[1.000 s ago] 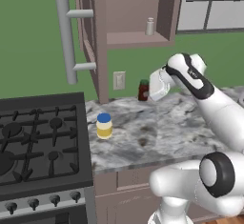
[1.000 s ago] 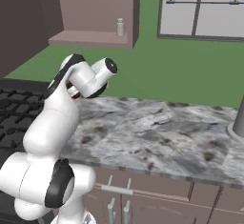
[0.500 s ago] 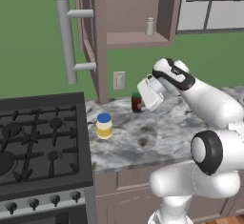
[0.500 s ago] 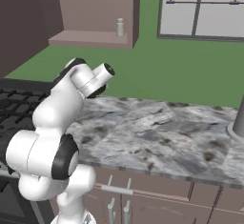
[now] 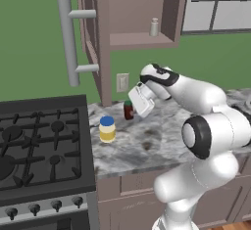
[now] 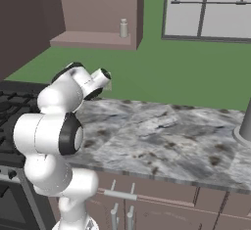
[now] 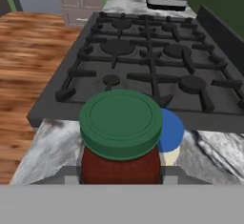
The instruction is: Collect the paprika, mayonnaise, and shaker from the cabinet and place them next to the stove.
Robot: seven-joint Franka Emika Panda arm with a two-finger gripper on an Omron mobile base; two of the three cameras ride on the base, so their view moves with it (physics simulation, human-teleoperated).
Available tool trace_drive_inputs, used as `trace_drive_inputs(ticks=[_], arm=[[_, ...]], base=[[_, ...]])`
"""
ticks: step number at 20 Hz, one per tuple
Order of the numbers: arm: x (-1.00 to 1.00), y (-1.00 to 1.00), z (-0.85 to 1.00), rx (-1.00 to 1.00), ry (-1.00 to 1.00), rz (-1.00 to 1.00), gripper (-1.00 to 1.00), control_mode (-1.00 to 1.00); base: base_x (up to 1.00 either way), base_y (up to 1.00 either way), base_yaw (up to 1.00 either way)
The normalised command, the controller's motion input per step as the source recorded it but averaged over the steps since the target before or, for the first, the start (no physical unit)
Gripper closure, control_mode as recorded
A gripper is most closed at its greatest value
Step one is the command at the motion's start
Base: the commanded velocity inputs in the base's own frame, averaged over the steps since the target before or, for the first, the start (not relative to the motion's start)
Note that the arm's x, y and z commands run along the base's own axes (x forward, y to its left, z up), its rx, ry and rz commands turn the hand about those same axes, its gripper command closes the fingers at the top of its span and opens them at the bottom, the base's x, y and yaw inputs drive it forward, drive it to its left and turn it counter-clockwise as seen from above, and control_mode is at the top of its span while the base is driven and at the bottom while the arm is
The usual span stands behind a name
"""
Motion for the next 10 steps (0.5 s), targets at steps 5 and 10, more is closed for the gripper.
trace_drive_inputs(ticks=[5,10], arm=[[0.29,0.30,-0.35,0.00,0.00,0.00,1.00,-1.00],[0.35,0.08,-0.33,0.03,0.00,0.05,1.00,-1.00]], base=[[0.00,0.00,0.00],[0.00,0.00,0.00]])
